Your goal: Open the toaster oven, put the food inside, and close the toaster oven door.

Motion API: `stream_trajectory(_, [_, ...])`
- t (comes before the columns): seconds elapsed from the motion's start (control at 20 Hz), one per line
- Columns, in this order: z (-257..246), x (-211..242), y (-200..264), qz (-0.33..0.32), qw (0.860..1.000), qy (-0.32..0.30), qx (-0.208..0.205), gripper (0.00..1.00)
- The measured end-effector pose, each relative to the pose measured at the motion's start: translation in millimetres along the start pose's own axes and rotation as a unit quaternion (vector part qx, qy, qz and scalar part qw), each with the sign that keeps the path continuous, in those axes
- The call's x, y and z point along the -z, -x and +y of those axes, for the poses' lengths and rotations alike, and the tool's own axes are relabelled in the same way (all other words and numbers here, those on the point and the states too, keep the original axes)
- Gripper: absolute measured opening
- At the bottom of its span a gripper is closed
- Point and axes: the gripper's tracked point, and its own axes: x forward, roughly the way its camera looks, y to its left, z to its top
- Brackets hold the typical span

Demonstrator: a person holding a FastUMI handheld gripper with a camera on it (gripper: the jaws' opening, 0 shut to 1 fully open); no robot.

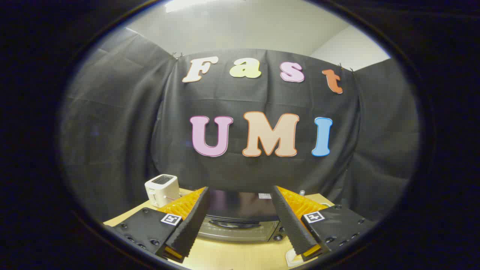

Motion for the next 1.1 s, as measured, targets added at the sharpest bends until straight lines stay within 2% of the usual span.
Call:
stream_trajectory(0.25, [11.6,-22.8,11.0,-0.006,1.000,-0.007,-0.004,1.00])
stream_trajectory(1.1, [-7.8,-29.3,12.9,-0.015,1.000,-0.017,0.013,1.00])
